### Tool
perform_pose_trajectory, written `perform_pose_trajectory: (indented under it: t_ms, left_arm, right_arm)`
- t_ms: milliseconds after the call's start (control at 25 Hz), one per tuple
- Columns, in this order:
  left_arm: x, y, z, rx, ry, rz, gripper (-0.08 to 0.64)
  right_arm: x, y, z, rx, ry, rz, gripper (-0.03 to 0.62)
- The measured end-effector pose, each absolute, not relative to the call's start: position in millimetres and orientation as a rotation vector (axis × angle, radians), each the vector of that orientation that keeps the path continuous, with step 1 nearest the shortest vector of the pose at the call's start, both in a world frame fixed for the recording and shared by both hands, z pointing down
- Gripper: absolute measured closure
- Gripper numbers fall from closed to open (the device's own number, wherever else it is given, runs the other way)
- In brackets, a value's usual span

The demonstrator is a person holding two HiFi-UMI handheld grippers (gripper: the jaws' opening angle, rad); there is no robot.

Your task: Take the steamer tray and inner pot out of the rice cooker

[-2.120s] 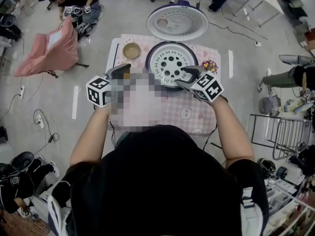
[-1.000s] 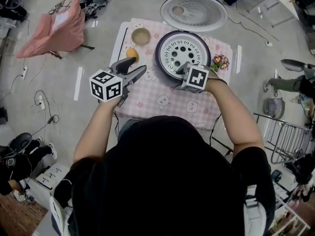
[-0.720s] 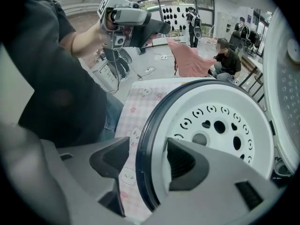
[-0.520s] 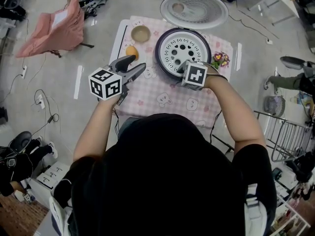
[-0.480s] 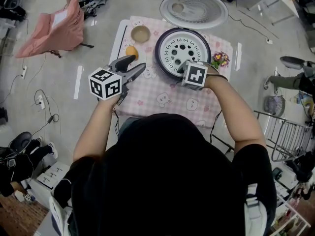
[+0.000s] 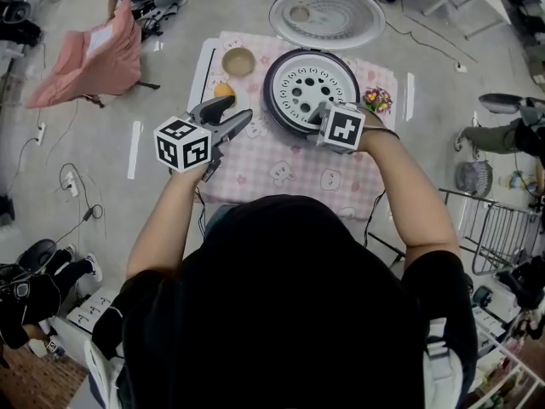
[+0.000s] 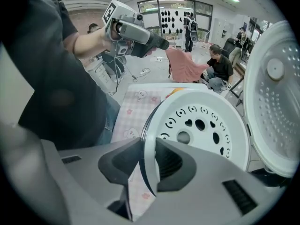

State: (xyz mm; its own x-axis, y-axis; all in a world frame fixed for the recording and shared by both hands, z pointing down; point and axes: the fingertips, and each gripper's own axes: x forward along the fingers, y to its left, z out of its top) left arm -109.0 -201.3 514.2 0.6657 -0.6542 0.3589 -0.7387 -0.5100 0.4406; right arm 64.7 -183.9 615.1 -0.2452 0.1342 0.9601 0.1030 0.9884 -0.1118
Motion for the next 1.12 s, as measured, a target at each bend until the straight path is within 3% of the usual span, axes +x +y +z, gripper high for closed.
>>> perform_pose_trajectory:
  t_ms: [160, 1120]
  left_arm:
    - [-107.1, -202.2, 511.4, 2.324, -1.063, 0.199, 0.308]
    - [-87.3, -199.2, 493.4, 2.398, -0.988, 0.245, 0.308]
  right_arm:
    - [58.9, -186.4, 604.6, -0.144, -1.857, -0.010, 0.536]
    - [65.3, -193.4, 547.7, 0.030, -1.915, -0.172, 0.555]
